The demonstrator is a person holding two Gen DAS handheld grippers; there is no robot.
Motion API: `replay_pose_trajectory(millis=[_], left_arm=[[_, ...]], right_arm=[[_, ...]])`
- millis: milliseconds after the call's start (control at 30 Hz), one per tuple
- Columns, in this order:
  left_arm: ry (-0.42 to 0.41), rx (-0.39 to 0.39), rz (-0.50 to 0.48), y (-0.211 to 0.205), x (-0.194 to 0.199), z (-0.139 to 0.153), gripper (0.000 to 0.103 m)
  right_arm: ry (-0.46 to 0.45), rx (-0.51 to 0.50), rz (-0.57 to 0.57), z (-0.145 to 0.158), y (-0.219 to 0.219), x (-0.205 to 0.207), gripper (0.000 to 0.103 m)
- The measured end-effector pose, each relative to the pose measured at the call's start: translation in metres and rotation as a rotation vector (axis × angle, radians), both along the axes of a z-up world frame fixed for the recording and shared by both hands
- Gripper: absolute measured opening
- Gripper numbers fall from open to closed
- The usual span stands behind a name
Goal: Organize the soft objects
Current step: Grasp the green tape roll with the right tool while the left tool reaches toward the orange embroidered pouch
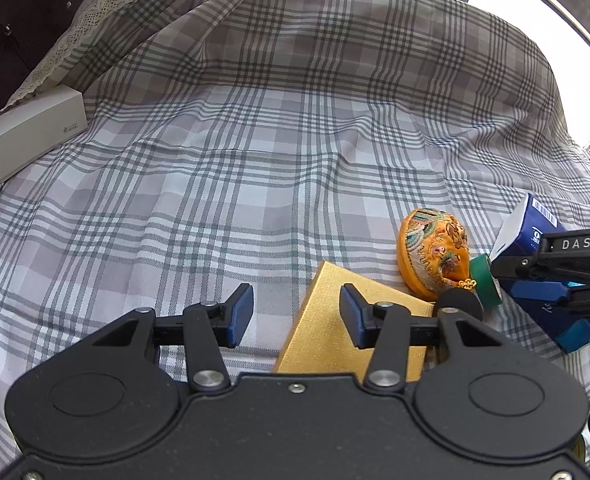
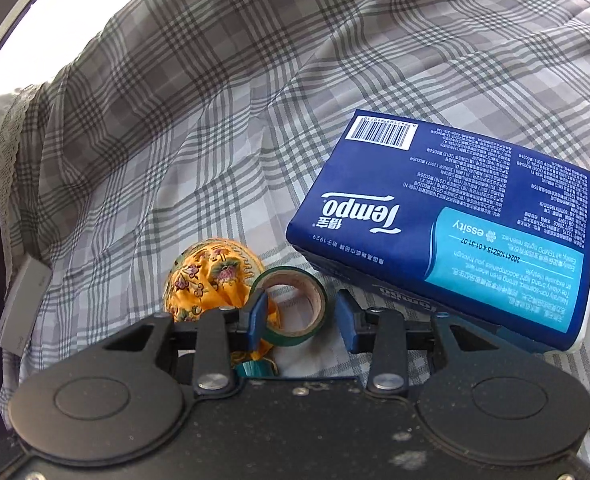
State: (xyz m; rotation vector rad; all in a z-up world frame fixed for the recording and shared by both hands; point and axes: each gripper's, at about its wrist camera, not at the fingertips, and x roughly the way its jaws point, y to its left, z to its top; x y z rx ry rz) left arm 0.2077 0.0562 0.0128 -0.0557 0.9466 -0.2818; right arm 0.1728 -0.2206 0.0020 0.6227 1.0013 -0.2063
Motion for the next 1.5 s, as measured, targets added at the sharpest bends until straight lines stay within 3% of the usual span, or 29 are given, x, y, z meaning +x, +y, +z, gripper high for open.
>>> replay_pose_trajectory(millis=[67,200,400,633,700,800,1333,1500], left_arm=[[0.003,-0.011,0.01,0.003,0.0,0.001,0.048],[0.0,-0.03,0.019,0.008,0.0,0.003,0.048],[-0.001,-0.037,0.015,0.009,-0.003,0.003,0.048],[0.003,-0.051,0.023,0.013,-0.002,0.002,0.048],[0.006,-0.056,0.027,0.014,-0.002,0.002,0.048],[0.005,-0.064,0.03,0.014,-0.002,0.001,0.048],[-0.008,-0.085,-0.008,0.009,-0.008,-0.001,0.048],[-0.036,-0.041,-0.035,-0.009,-0.018,0.008,0.049]], right_arm=[[0.001,0.024,-0.023,-0.002,-0.001,0.002,0.039],[-0.005,0.094,-0.084,-0.005,-0.004,0.0,0.053],[0.014,0.045,-0.108,-0.005,0.004,0.008,0.054],[0.054,0.059,-0.116,-0.019,0.006,0.017,0.055],[0.045,0.062,-0.102,-0.02,0.005,0.018,0.049],[0.043,0.065,-0.096,-0.018,0.003,0.014,0.049],[-0.019,-0.093,0.094,0.021,-0.004,-0.081,0.049],[-0.044,-0.133,0.127,0.025,-0.008,-0.101,0.049]])
